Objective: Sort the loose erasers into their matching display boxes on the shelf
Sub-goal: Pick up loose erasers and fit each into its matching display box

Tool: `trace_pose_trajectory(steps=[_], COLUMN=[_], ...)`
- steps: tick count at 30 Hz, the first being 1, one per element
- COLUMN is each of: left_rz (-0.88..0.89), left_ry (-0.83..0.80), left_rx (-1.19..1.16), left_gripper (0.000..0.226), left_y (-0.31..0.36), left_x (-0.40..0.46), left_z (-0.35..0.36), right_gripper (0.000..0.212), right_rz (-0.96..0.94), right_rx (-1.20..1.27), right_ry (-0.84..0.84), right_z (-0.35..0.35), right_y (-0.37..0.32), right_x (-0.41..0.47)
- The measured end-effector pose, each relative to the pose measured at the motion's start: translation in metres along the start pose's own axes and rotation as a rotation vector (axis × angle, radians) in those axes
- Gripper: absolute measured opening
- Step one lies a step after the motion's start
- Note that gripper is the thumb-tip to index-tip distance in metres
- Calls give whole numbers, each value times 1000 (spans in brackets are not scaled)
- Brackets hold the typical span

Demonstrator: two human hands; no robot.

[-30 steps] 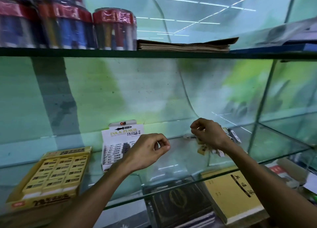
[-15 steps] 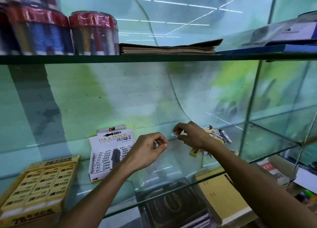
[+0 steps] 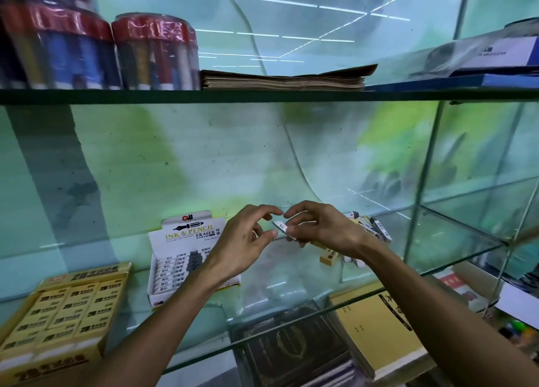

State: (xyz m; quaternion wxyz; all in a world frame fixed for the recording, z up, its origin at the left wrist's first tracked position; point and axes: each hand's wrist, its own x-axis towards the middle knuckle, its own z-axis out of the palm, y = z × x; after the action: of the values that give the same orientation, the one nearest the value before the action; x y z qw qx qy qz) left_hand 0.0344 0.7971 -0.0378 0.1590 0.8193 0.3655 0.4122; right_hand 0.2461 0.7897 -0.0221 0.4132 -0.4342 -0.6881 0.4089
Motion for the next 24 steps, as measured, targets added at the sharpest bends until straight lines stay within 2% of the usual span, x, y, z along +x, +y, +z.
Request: trace_pose_trajectory(steps=[3,5,8,10,12,16,19,22,24], left_rz=[-5,-100,-332,-446,-505,-572,-593,-593,-580], left_ry=[67,106,136,113,75,17,-12,-7,-5], left_rx=[-23,-121,-548,-875,-1037,-1082,-1063,-1023,-959], left_gripper=[14,10,10,10,10,8,9,13,19], left_y=[0,1,3,6,8,8,8,6,2], left_x=[-2,-3,-3,-3,-4,-7,-10,-14,-17], left_z=[-3,-7,-17,-23,-29,-35,-37,-42,-49], right_gripper=[24,19,15,18,22,34,26,18,16], right_rz=[-33,-42,-46,-117,-220,-295,-315,-336,-320], right_rx=[18,107,431,357,154,78,72,79,193], right_ry=[-5,11,38,59,70,5,-25,29,81], right_z=[4,7,12,16,21,33,41,47,50], right_y=[-4,-4,-3,-1,0,-10,-15,-14,-11], right_x=[-1,1,4,6,5,4,5,8,11])
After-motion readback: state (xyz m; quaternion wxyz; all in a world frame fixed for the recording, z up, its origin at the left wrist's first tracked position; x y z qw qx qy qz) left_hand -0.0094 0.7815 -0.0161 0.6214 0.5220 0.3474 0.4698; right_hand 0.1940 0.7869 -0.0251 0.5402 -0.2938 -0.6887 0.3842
